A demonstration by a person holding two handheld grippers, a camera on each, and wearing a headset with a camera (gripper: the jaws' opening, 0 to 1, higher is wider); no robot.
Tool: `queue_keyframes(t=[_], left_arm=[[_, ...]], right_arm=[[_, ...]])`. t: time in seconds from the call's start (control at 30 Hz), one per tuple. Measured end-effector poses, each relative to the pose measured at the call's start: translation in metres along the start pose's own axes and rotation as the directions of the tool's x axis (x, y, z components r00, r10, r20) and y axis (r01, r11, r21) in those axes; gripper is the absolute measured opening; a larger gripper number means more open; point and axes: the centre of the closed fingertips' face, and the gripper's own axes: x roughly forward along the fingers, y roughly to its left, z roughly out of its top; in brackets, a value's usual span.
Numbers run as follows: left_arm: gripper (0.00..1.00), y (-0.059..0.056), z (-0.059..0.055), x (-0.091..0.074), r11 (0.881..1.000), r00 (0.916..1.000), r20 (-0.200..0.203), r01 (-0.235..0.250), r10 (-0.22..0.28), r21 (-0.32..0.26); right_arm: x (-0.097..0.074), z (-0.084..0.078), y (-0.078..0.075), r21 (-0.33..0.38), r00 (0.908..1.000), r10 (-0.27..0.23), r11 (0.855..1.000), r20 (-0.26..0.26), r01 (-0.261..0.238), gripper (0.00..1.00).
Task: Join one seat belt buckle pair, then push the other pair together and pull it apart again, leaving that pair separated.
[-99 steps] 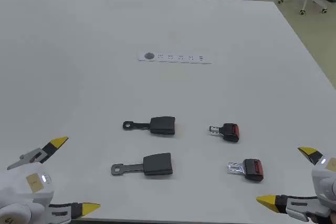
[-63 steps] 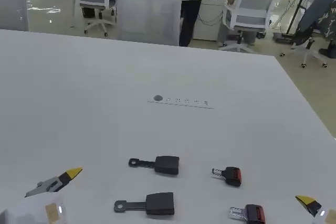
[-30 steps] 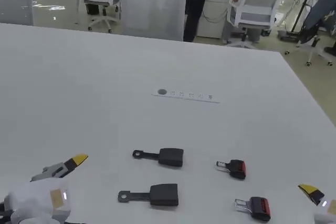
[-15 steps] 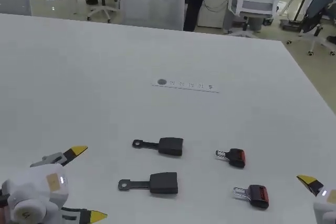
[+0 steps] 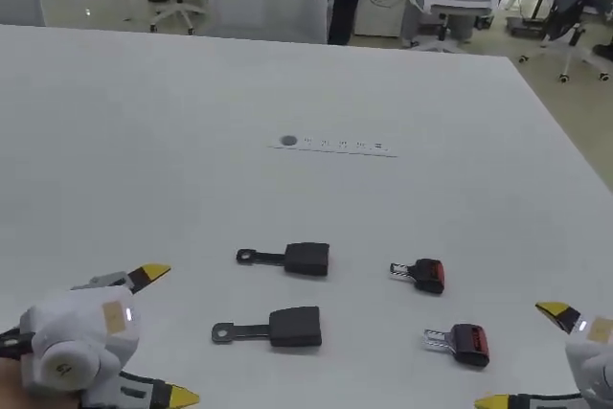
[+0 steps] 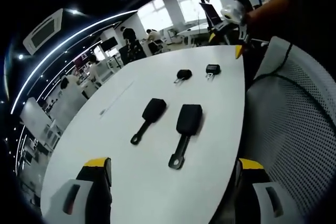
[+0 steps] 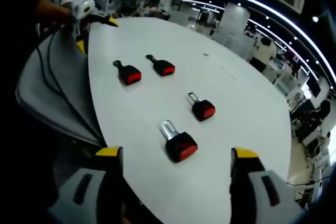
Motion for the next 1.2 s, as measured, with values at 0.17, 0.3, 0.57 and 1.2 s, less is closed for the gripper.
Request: queue_keyframes(t=[0.17,0.3,0.57,1.2], left_arm=[[0.94,-0.001,0.016,0.016,0.998,0.9990,-0.005,0.046,-0.045,0.050],[0.93,-0.001,0.027,0.033,0.991,0.9975,-0.004,0.071,-0.071,0.110],[0.89,-0.015,0.028,0.065,0.988,0.9904,-0.020,0.138,-0.136,0.076],[0.66,-0.036,0.031,0.130,0.951,0.9542,-0.102,0.291,-0.281,0.101]], right_arm=[[0.006,0.001,0.003,-0.027,0.9990,0.044,0.999,-0.012,-0.044,0.83],[0.010,0.002,0.002,-0.078,0.9972,0.073,0.994,-0.015,-0.074,0.83],[0.020,-0.001,0.003,-0.150,0.9859,0.159,0.975,-0.053,-0.165,0.54],[0.062,-0.023,-0.007,-0.216,0.9519,0.267,0.931,-0.150,-0.295,0.50]])
